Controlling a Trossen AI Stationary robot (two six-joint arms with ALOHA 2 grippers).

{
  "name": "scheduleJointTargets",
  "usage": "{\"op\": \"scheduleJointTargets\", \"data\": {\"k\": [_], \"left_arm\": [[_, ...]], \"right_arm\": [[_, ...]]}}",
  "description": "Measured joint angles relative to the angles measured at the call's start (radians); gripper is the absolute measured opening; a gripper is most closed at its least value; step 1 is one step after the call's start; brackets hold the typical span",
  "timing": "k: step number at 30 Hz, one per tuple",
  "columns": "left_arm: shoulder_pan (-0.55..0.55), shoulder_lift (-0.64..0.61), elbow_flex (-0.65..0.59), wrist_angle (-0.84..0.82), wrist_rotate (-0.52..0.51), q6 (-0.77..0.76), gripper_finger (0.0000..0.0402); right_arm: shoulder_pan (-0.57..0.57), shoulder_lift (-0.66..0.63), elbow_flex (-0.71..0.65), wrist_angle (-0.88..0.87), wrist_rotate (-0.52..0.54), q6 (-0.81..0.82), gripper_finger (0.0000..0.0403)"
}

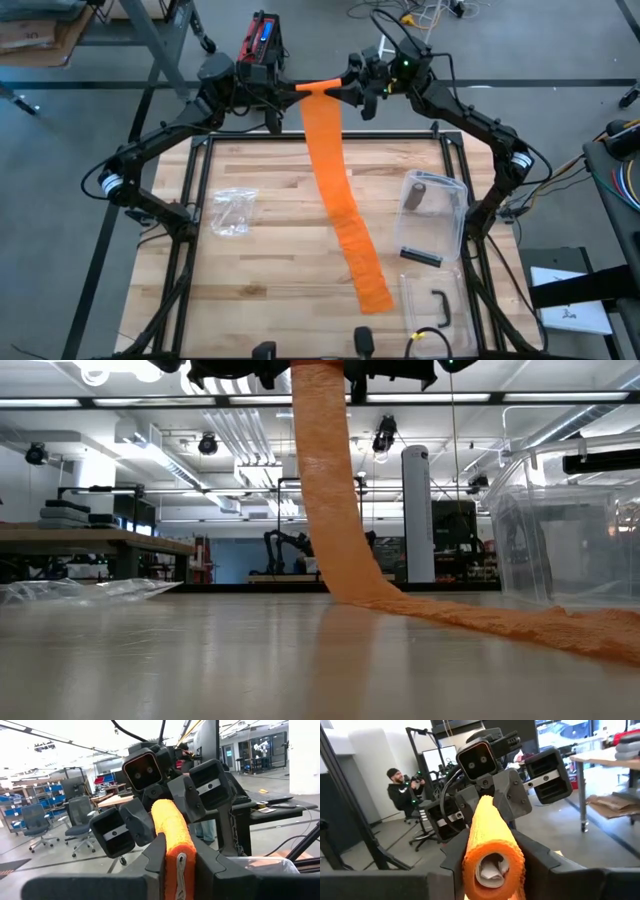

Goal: Roll bandage
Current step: Roll the orange bandage

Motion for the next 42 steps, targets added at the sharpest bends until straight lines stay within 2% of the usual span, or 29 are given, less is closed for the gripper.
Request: {"op": "scheduleJointTargets", "data": {"k": [11,21,29,33,42], "left_arm": [[0.000,0.000,0.000,0.000,-0.027,-0.029,0.0049],[0.000,0.000,0.000,0.000,-0.040,-0.068,0.0049],[0.000,0.000,0.000,-0.001,-0.042,-0.099,0.0054],[0.000,0.000,0.000,0.000,-0.042,-0.125,0.0084],[-0.001,0.023,0.001,0.010,-0.058,-0.193,0.0195]], "right_arm": [[0.000,0.000,0.000,0.000,0.030,-0.050,0.0052],[0.000,0.000,0.000,0.000,0.030,-0.054,0.0066],[0.000,0.000,0.000,0.000,0.030,-0.059,0.0044],[0.000,0.000,0.000,0.000,0.030,-0.064,0.0046],[0.000,0.000,0.000,0.000,0.027,-0.089,0.0047]]}}
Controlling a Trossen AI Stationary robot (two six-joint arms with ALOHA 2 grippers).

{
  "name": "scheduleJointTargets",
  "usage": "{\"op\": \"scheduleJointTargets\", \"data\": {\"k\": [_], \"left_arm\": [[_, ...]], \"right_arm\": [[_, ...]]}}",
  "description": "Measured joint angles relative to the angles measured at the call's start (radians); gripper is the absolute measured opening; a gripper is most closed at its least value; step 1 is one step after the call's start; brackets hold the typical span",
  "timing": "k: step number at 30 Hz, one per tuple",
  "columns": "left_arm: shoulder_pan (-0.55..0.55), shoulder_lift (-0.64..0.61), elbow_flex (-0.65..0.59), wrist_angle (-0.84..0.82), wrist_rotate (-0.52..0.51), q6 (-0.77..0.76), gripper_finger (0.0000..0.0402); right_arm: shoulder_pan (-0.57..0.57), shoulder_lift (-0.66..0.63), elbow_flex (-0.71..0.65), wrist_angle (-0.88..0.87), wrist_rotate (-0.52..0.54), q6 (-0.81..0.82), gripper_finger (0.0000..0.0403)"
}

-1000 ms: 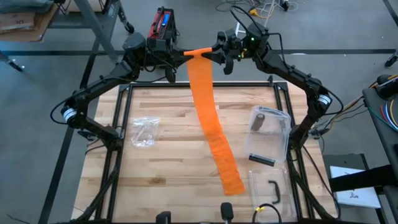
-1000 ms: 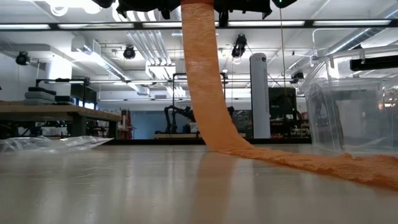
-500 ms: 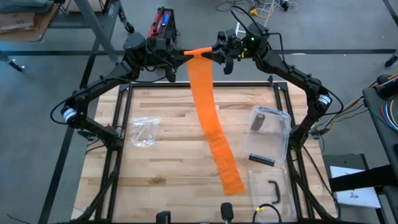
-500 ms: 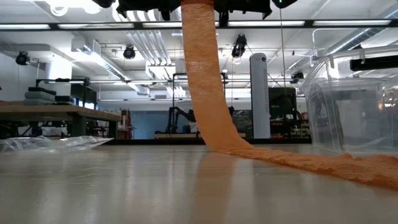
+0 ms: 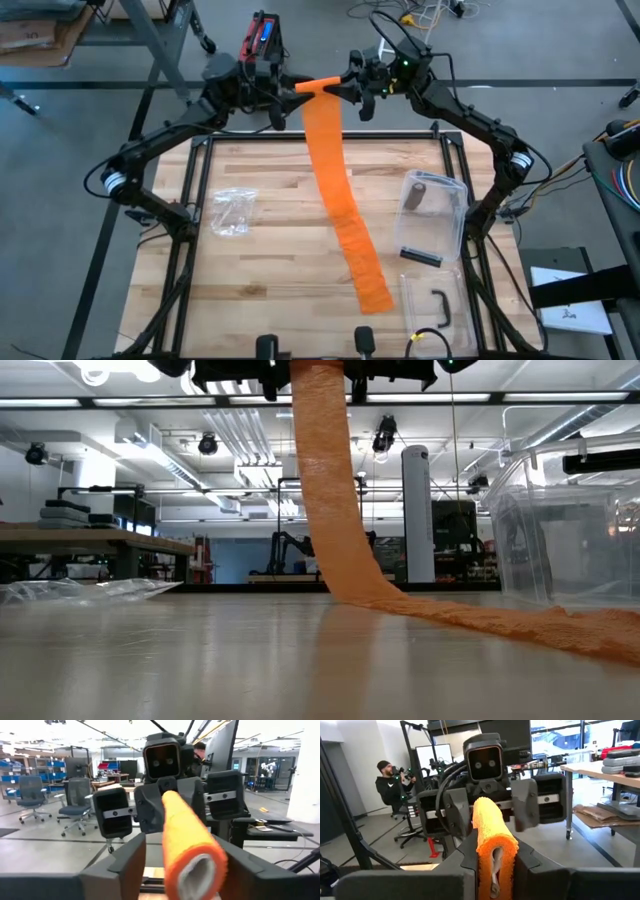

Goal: Roll bandage
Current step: Roll the orange bandage

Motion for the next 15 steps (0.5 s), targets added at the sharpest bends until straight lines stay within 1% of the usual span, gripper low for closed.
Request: {"op": "scheduleJointTargets", "data": {"k": [3,7,11,15], "left_arm": [[0.000,0.011,0.000,0.023,-0.003,-0.008,0.0212],[0.000,0.014,0.000,0.051,-0.003,-0.025,0.0211],[0.000,0.014,0.001,0.051,-0.020,-0.050,0.0183],[0.000,0.014,0.001,0.050,-0.020,-0.055,0.0136]], "right_arm": [[0.000,0.000,0.000,0.000,0.000,0.000,0.0047],[0.000,0.000,0.000,0.000,0.000,0.000,0.0047],[0.000,0.000,0.000,0.000,0.001,0.000,0.0048],[0.000,0.000,0.000,0.000,0.008,-0.009,0.0048]]}}
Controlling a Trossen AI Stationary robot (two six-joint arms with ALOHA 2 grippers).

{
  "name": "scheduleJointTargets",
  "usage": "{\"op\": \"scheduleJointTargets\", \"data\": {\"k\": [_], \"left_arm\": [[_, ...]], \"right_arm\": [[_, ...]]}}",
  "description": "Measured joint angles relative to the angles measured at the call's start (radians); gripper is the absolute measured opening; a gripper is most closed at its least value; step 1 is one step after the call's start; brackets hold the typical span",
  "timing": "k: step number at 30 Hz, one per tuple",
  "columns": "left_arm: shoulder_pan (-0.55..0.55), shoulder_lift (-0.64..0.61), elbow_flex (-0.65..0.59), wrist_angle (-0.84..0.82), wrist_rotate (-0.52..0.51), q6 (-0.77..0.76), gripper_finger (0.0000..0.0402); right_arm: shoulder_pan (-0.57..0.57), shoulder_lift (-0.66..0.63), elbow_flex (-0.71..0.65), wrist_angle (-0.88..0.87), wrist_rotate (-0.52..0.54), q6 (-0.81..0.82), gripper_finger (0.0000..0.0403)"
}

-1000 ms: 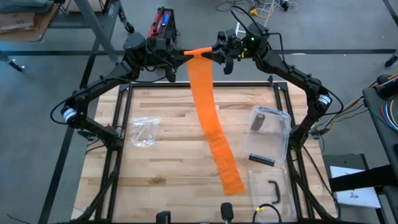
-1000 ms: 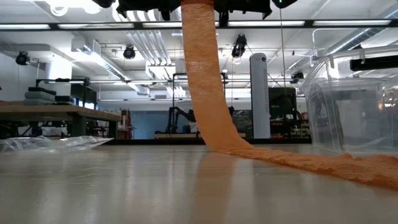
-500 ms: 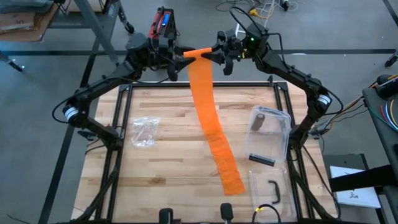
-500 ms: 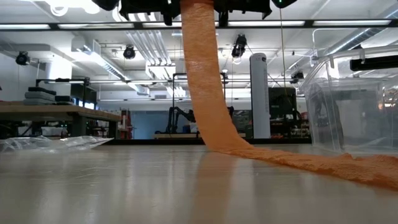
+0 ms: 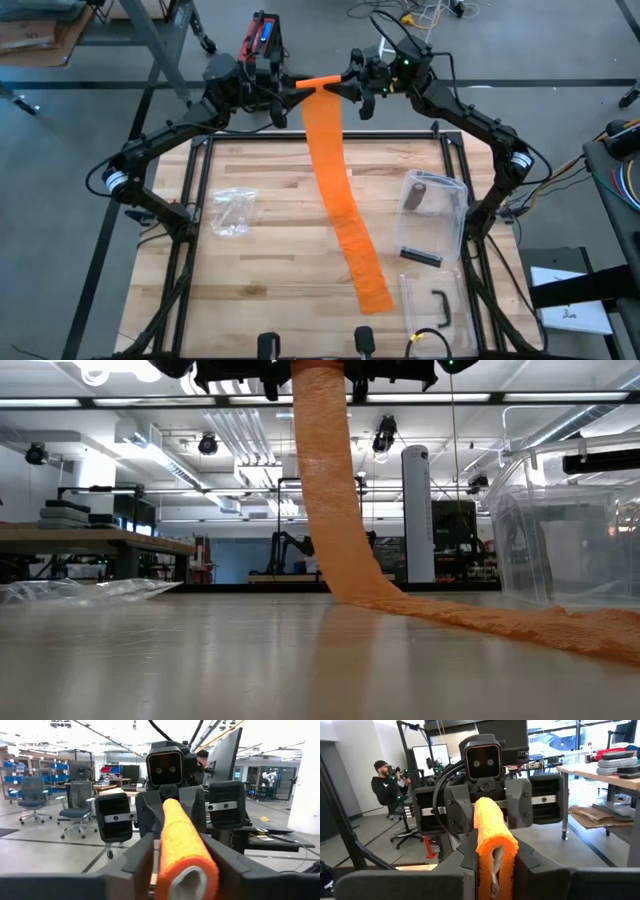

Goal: Roll bandage
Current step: Roll the orange bandage

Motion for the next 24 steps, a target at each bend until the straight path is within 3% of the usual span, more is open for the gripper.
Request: {"op": "scheduleJointTargets", "data": {"k": [10,18,24], "left_arm": [[0.000,0.000,0.000,-0.006,0.008,0.039,0.0034],[0.000,0.000,0.000,-0.005,0.010,0.090,0.0048],[0.001,-0.001,0.000,-0.015,0.024,0.266,0.0043]], "right_arm": [[0.000,0.000,0.000,-0.001,-0.002,0.017,0.0052],[0.000,0.000,0.000,0.000,-0.008,0.039,0.0122],[-0.001,0.000,0.000,0.001,-0.014,0.177,0.0186]]}}
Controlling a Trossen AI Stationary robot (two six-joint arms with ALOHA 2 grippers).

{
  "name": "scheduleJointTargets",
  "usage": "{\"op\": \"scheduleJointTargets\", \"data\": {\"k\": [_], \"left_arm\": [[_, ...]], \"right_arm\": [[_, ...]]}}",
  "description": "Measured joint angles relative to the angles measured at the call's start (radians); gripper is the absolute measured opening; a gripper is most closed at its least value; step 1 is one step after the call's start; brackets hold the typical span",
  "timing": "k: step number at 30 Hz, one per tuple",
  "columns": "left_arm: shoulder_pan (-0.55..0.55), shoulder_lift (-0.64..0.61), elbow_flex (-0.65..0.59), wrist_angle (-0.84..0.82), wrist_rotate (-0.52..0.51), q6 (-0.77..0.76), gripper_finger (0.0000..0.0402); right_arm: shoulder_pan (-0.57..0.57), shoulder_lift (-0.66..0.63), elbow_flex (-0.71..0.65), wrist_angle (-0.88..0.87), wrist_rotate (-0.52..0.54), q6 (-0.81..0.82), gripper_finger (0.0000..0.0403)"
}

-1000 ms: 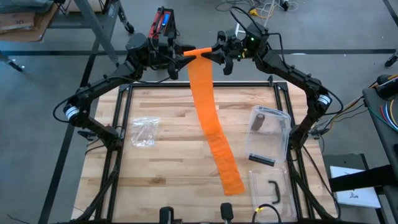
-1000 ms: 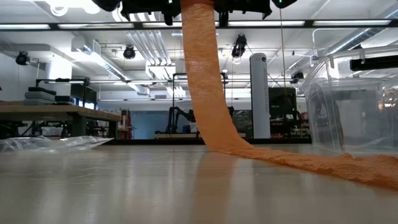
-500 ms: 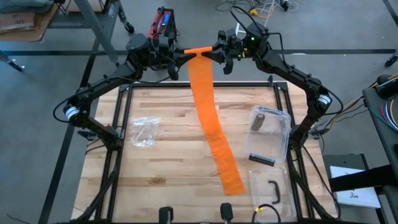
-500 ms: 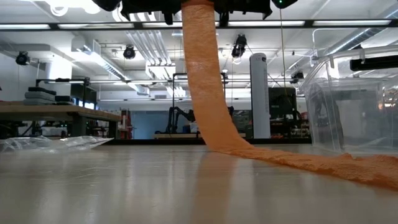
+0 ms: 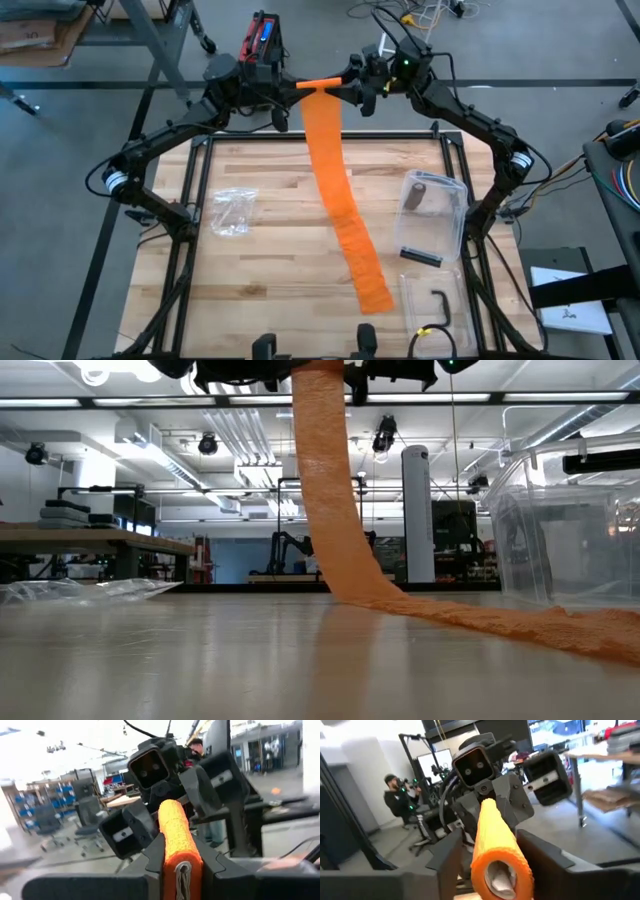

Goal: Roll bandage
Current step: Roll the orange bandage

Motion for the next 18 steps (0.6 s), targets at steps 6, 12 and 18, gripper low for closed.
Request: {"op": "scheduleJointTargets", "data": {"k": [6,12,18], "left_arm": [[-0.002,-0.001,0.000,0.000,0.002,0.191,0.0048],[-0.005,0.000,0.000,-0.002,0.005,0.316,0.0047],[-0.005,0.000,0.000,-0.028,0.006,0.401,0.0049]], "right_arm": [[-0.002,0.000,0.000,-0.001,-0.001,0.058,0.0253],[-0.002,0.000,0.000,-0.001,-0.003,0.151,0.0304],[-0.002,0.000,0.000,-0.002,-0.028,0.220,0.0314]]}}
